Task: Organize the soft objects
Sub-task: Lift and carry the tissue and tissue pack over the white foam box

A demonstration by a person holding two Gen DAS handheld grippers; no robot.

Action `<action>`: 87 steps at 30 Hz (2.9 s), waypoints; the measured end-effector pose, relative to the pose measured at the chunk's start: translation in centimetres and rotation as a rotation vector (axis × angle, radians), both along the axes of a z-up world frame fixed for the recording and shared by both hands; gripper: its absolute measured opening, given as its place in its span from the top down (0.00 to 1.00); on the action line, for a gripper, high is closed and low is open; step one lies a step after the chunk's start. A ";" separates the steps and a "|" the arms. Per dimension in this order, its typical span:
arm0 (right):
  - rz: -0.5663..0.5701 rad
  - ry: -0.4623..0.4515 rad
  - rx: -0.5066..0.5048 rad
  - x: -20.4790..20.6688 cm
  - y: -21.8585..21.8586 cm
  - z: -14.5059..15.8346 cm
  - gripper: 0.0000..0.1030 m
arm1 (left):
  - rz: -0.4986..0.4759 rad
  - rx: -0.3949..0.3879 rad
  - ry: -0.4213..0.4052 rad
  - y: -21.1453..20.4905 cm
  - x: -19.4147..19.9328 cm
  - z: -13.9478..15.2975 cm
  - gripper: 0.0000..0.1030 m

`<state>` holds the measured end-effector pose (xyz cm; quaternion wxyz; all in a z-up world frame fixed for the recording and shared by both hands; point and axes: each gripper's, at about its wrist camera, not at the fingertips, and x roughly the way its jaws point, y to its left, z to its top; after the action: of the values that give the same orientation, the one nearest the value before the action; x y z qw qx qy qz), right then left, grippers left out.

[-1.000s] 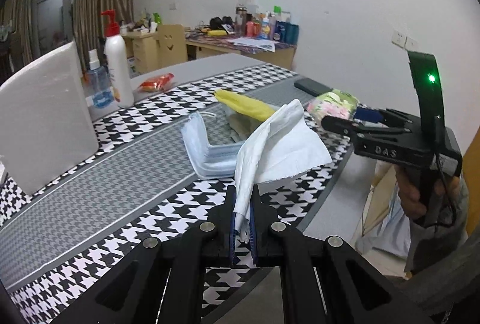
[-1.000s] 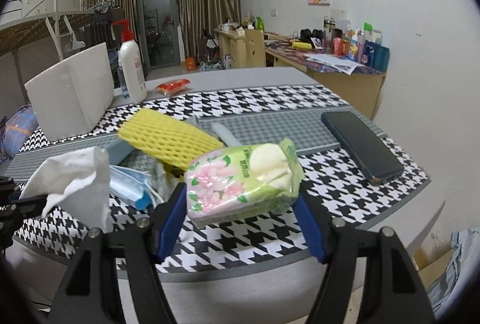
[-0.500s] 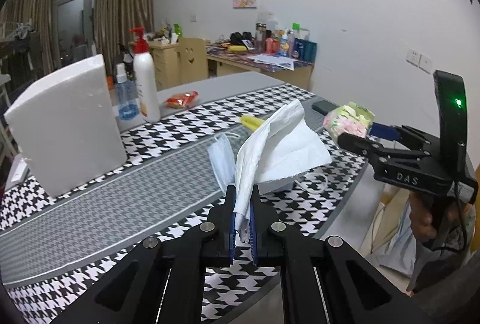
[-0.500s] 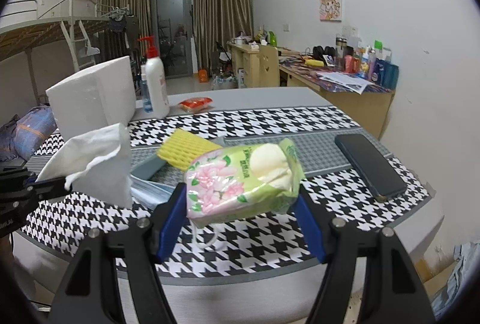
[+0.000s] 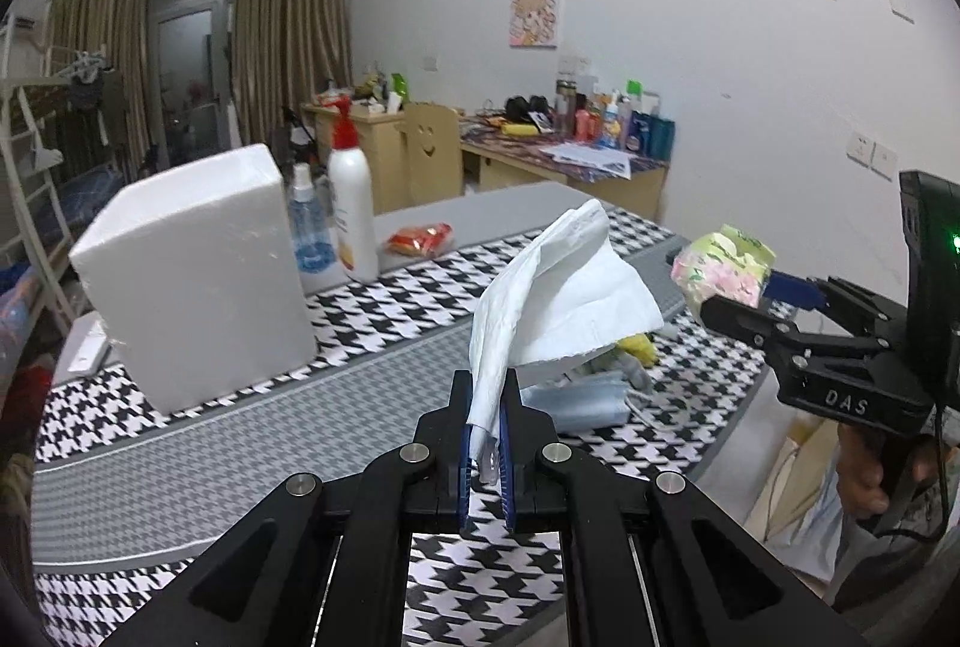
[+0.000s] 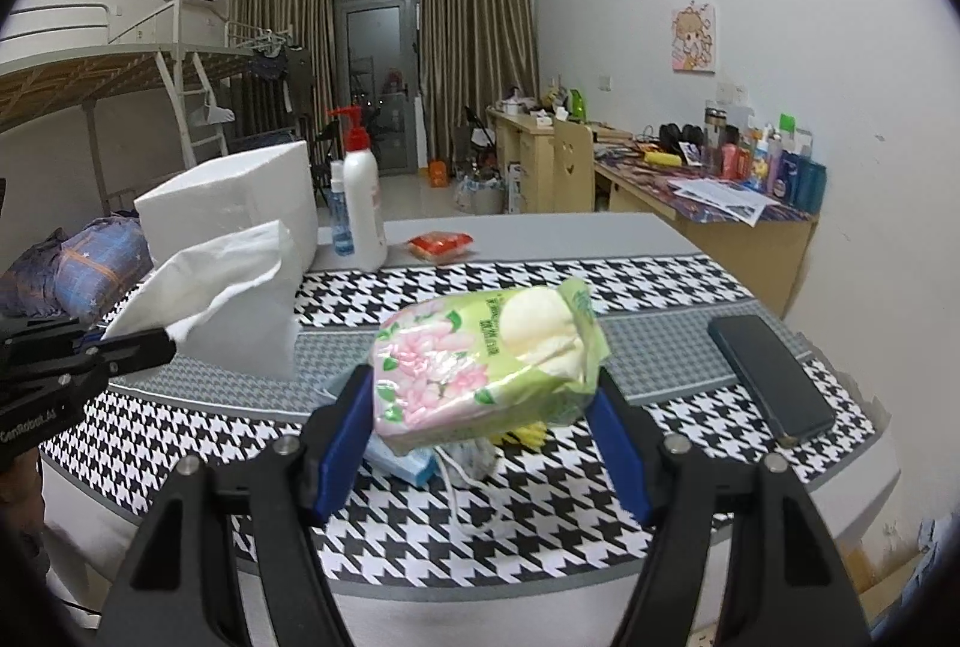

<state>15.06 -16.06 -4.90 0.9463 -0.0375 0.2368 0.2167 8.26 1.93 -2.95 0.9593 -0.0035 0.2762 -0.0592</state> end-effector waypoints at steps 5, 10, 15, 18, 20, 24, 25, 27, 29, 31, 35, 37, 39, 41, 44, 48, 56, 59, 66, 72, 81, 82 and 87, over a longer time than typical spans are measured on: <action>0.029 -0.022 0.011 0.0 1.0 1.0 0.29 | 0.054 -0.003 -0.039 1.2 -0.3 1.2 0.92; 0.066 -0.044 0.022 0.1 2.2 2.1 0.29 | 0.104 -0.013 -0.064 2.5 -0.6 2.2 0.92; 0.077 -0.050 0.042 0.4 2.9 3.0 0.29 | 0.137 -0.009 -0.082 3.6 -0.5 3.3 0.92; 0.085 -0.063 0.048 0.3 3.3 3.5 0.29 | 0.150 -0.004 -0.093 4.0 -0.5 4.0 0.92; 0.089 -0.072 0.054 0.3 3.5 3.9 0.29 | 0.156 0.001 -0.098 4.3 -0.4 4.3 0.92; 0.095 -0.082 0.064 0.5 4.1 4.7 0.29 | 0.184 0.011 -0.118 4.8 -0.3 4.9 0.92; 0.101 -0.083 0.067 0.6 4.1 4.8 0.29 | 0.191 0.012 -0.121 5.0 -0.3 5.1 0.92; 0.116 -0.090 0.069 0.5 4.5 5.1 0.29 | 0.200 0.014 -0.130 5.2 -0.4 5.4 0.92; 0.124 -0.098 0.070 0.5 4.8 5.5 0.29 | 0.206 0.020 -0.138 5.4 -0.4 5.8 0.92; 0.134 -0.102 0.070 0.7 5.3 5.8 0.29 | 0.216 0.025 -0.145 5.6 -0.3 6.1 0.92; 0.149 -0.116 0.079 0.7 6.0 6.6 0.29 | 0.234 0.036 -0.164 6.0 -0.3 6.8 0.92; 0.159 -0.126 0.083 0.6 6.3 7.0 0.29 | 0.243 0.035 -0.172 6.2 -0.3 7.1 0.92; 0.167 -0.134 0.090 0.7 6.6 7.4 0.29 | 0.253 0.033 -0.174 6.5 -0.1 7.3 0.92; 0.171 -0.135 0.086 0.9 7.1 7.8 0.29 | 0.268 0.033 -0.175 7.0 0.0 7.5 0.92; 0.179 -0.137 0.080 1.2 7.9 8.2 0.29 | 0.284 0.027 -0.182 7.7 0.0 7.9 0.92; 0.193 -0.142 0.067 1.5 9.1 8.7 0.29 | 0.298 0.038 -0.197 8.2 0.3 8.2 0.92; 0.236 -0.138 0.060 2.8 11.4 9.3 0.29 | 0.335 0.050 -0.207 9.7 1.4 8.9 0.92; 0.245 -0.132 0.057 3.2 12.3 9.5 0.29 | 0.357 0.053 -0.205 10.2 1.8 9.2 0.92; 0.269 -0.141 0.047 4.0 13.8 10.3 0.29 | 0.386 0.070 -0.207 10.9 2.7 9.6 0.92; 0.292 -0.142 0.044 4.8 15.0 11.0 0.29 | 0.416 0.059 -0.197 11.9 3.8 9.8 0.92; 0.315 -0.130 0.050 5.9 16.6 11.5 0.29 | 0.458 0.037 -0.171 13.5 5.4 9.6 0.92; 0.312 -0.132 0.051 6.1 16.8 11.6 0.29 | 0.461 0.038 -0.165 13.7 5.6 9.6 0.92; 0.317 -0.128 0.037 6.9 18.0 11.5 0.29 | 0.472 0.042 -0.149 14.4 6.7 9.3 0.92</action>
<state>21.91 1.91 6.64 0.9139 -0.0709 0.1630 0.3649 14.97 16.37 6.34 0.9641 -0.0434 0.1975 0.1722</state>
